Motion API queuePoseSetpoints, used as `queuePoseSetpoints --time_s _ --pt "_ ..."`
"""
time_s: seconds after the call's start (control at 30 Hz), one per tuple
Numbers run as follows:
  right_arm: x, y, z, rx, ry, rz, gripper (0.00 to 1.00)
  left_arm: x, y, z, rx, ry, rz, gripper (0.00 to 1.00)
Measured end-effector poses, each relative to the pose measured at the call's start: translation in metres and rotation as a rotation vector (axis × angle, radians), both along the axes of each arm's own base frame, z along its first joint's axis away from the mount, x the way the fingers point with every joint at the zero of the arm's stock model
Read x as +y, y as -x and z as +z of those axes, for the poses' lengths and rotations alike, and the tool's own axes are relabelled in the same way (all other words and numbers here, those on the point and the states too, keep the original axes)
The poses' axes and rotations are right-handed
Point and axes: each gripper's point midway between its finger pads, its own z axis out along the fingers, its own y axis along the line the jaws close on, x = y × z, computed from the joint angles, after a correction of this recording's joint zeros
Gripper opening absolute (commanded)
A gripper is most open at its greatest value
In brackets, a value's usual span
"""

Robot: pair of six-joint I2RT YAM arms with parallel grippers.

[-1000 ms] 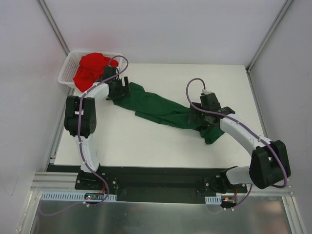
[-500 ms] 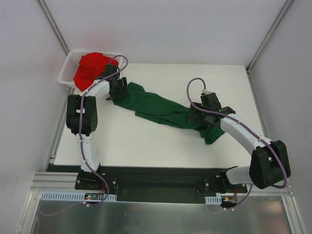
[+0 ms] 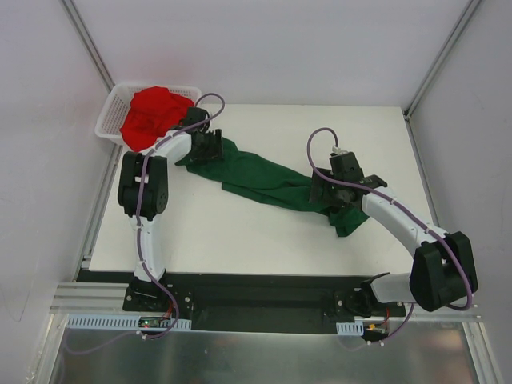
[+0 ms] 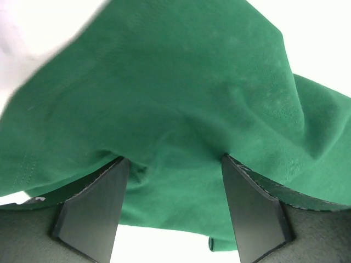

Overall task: Fold and stack the t-shirts
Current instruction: Flatten out the tshirt

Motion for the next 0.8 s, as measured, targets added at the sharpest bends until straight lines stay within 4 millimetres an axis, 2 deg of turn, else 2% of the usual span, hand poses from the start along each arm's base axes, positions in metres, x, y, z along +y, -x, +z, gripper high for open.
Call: queuePoseSetpoints --time_s 0.1,0.2,0.3,0.33,0.4,0.43,0.5,0.8 --pt "0.001 0.0 0.001 -0.001 -0.004 0.002 0.9 -0.006 0.003 -0.013 0.028 -0.008 -0.014 0.64" --pt "0.001 0.001 0.003 -0.004 -0.008 0.004 0.9 -0.004 0.001 -0.011 0.026 -0.011 -0.009 0.57" --pt "0.002 0.001 0.004 -0.007 -0.013 0.006 0.9 -0.004 0.002 -0.015 0.042 -0.013 -0.008 0.45" --pt "0.002 0.001 0.005 -0.008 -0.014 0.007 0.9 -0.004 0.002 -0.016 0.045 -0.014 -0.009 0.38" --pt "0.002 0.002 0.005 -0.008 -0.015 0.008 0.9 -0.004 0.002 -0.016 0.051 -0.012 -0.012 0.32" --pt "0.002 0.002 0.006 -0.009 -0.016 0.007 0.9 -0.004 0.002 -0.016 0.054 -0.012 -0.012 0.21" --pt "0.002 0.002 0.006 -0.01 -0.017 0.008 0.9 -0.005 0.002 -0.017 0.056 -0.01 -0.014 0.12" --pt "0.005 0.001 0.004 -0.004 -0.03 0.007 0.88 -0.006 0.001 -0.015 0.054 -0.006 -0.018 0.1"
